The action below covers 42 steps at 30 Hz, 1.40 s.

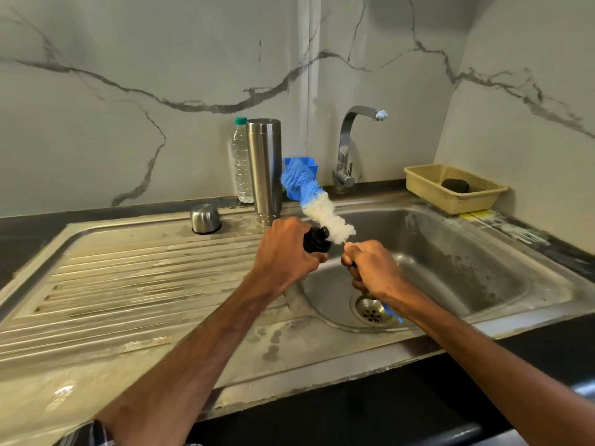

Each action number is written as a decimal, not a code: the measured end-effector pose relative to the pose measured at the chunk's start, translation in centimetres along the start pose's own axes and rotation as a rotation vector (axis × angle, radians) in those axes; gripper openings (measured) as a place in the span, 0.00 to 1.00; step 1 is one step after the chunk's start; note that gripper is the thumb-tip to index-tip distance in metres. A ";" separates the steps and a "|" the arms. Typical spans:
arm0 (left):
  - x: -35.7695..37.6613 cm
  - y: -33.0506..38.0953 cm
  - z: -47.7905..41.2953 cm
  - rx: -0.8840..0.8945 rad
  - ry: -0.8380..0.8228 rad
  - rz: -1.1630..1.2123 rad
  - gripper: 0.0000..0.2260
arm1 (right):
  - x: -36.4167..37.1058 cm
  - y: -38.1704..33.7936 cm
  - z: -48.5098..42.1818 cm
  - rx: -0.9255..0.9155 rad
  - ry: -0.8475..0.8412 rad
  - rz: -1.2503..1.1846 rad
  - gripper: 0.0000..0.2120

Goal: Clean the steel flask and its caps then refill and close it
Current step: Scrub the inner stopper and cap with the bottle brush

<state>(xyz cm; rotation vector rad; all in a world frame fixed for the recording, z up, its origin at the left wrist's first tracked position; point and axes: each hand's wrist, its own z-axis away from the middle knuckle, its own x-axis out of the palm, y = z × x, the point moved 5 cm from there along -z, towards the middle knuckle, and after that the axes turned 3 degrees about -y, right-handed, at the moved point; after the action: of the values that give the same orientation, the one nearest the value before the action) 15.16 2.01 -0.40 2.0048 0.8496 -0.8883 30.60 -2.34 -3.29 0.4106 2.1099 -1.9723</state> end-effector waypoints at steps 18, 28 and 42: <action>0.9 2.2 0.7 0.019 -0.010 0.034 0.16 | -2.8 0.7 -1.4 0.054 0.230 -0.116 0.21; 0.8 2.7 1.2 0.048 0.022 0.050 0.17 | -1.2 0.2 -0.6 0.150 -0.016 -0.235 0.26; -0.2 2.6 0.8 0.015 0.084 0.051 0.17 | -1.5 0.9 -1.3 0.178 -0.002 -0.382 0.17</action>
<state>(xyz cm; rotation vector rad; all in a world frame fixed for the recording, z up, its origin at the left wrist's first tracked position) 16.90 0.01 0.31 2.0792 0.8367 -0.7891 32.37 -1.12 -3.47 0.0305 2.1447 -2.3757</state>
